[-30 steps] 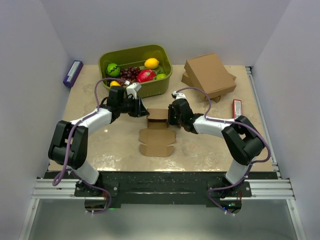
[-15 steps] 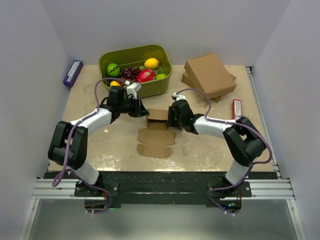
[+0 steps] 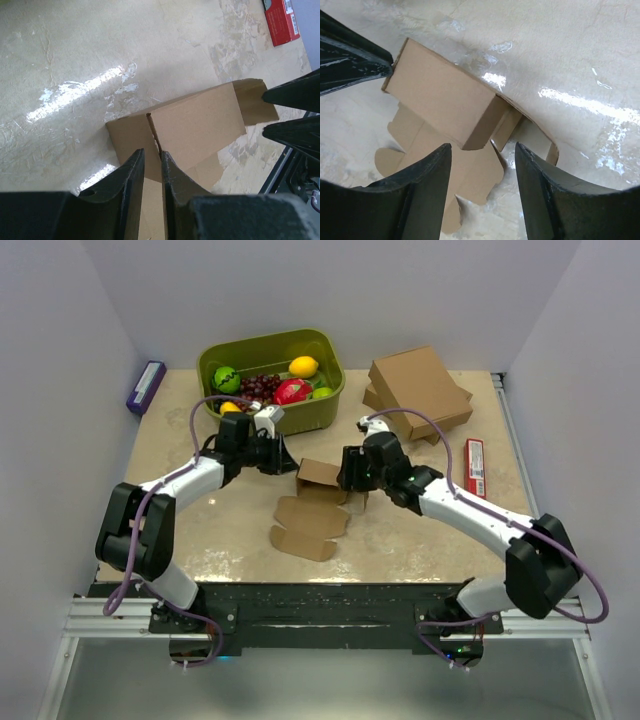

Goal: Fold the paper box

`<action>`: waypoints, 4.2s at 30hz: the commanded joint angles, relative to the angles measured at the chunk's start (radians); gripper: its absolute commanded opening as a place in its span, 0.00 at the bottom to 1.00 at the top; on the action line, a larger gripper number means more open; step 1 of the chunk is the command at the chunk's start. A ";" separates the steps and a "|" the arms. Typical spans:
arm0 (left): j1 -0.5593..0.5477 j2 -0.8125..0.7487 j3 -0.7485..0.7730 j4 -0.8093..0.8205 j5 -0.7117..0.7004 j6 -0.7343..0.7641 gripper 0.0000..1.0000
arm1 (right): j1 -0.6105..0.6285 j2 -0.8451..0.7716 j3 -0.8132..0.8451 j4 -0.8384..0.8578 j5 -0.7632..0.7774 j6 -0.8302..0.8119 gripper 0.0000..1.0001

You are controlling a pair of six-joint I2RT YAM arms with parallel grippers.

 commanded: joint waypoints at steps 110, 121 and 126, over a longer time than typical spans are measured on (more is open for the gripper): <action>-0.504 -0.366 -0.220 0.281 -0.483 -0.028 0.44 | -0.025 0.065 0.100 -0.303 0.081 -0.096 0.00; -0.570 -0.195 -0.366 0.530 -0.443 -0.111 0.27 | -0.027 0.073 0.103 -0.304 0.079 -0.092 0.00; -0.579 -0.084 -0.375 0.616 -0.430 -0.117 0.21 | -0.030 0.070 0.103 -0.309 0.084 -0.090 0.00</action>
